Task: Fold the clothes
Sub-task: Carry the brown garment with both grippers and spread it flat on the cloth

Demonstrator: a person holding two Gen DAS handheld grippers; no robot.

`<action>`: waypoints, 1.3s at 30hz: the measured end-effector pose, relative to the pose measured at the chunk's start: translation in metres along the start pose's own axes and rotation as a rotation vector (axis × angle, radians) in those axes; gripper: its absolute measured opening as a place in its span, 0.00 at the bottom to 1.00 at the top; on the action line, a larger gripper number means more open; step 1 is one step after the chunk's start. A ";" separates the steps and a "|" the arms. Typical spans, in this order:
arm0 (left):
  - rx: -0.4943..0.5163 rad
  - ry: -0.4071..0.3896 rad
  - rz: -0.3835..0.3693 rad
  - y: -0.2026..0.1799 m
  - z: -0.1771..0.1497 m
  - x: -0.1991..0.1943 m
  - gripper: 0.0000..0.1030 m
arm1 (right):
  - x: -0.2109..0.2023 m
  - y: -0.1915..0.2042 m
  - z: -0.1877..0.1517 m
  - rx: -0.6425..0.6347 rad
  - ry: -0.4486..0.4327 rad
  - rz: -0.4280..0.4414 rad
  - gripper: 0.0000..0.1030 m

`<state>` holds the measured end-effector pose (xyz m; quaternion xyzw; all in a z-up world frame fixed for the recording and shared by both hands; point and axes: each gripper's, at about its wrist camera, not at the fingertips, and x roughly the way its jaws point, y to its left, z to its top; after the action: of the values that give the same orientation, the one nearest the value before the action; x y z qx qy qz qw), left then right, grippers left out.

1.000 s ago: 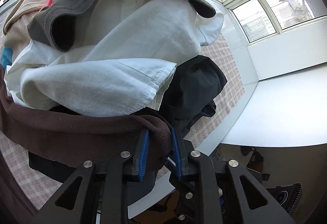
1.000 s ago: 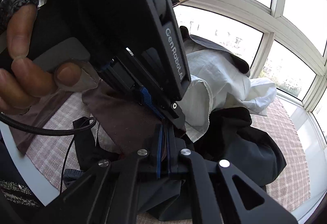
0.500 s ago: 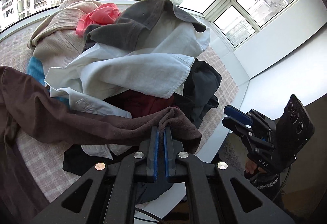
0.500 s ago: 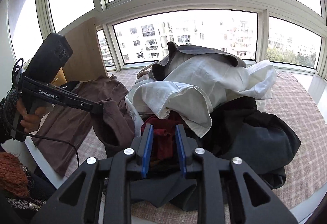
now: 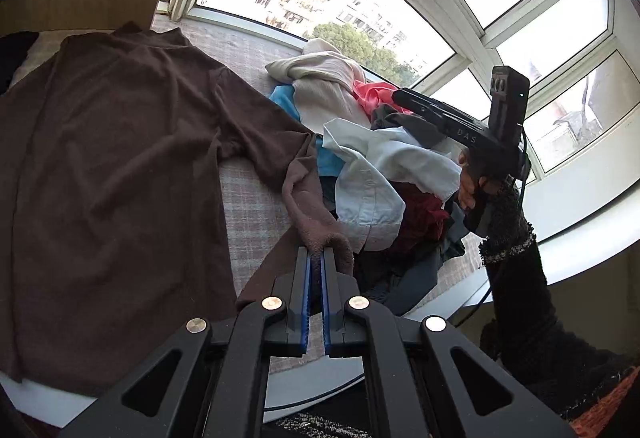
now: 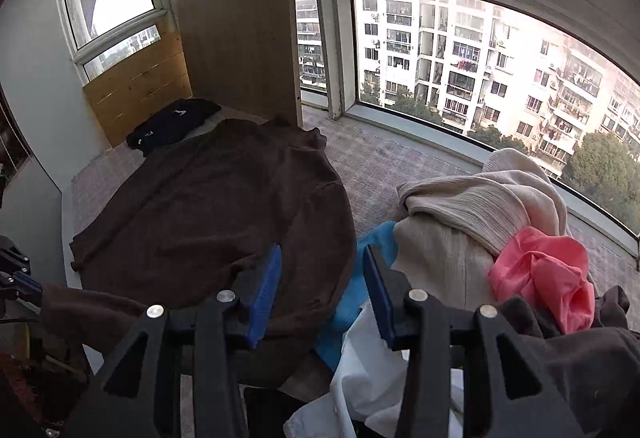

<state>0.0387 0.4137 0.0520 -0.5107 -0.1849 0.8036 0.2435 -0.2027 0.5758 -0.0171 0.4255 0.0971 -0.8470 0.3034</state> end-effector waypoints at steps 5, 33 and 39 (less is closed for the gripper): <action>-0.063 -0.070 0.041 0.038 -0.020 -0.031 0.03 | 0.109 -0.011 0.017 0.023 0.211 -0.041 0.41; -0.287 -0.132 -0.178 0.117 -0.094 -0.073 0.03 | 0.170 0.014 0.082 0.157 0.326 0.034 0.03; -0.497 -0.133 -0.008 0.196 -0.136 -0.072 0.06 | 0.199 0.073 0.112 0.104 0.351 0.030 0.20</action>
<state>0.1483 0.2188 -0.0581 -0.4999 -0.3944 0.7644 0.1012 -0.3235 0.3841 -0.0954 0.5833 0.0985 -0.7590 0.2720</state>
